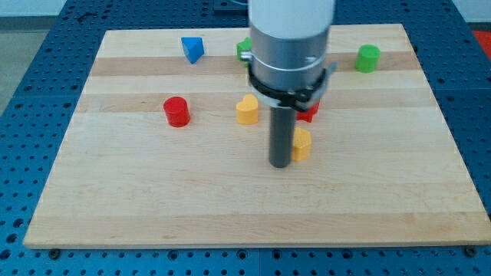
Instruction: Move the yellow hexagon below the red star
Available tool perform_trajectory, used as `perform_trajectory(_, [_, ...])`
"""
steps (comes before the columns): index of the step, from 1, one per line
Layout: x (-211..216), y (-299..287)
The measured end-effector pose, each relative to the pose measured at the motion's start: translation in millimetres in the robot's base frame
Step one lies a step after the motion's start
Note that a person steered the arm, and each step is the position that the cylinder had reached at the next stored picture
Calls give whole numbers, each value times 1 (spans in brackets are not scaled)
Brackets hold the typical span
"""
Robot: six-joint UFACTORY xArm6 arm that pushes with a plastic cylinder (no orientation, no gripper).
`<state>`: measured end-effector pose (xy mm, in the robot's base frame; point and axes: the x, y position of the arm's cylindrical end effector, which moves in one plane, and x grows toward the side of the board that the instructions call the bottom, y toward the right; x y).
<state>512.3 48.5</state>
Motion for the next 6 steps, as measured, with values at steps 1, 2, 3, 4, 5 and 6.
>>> perform_trajectory(1, [2, 58])
perform_trajectory(2, [-4, 39])
perform_trajectory(3, [-6, -32])
perform_trajectory(4, [-19, -39])
perform_trajectory(5, [-24, 16])
perform_trajectory(6, [-36, 52])
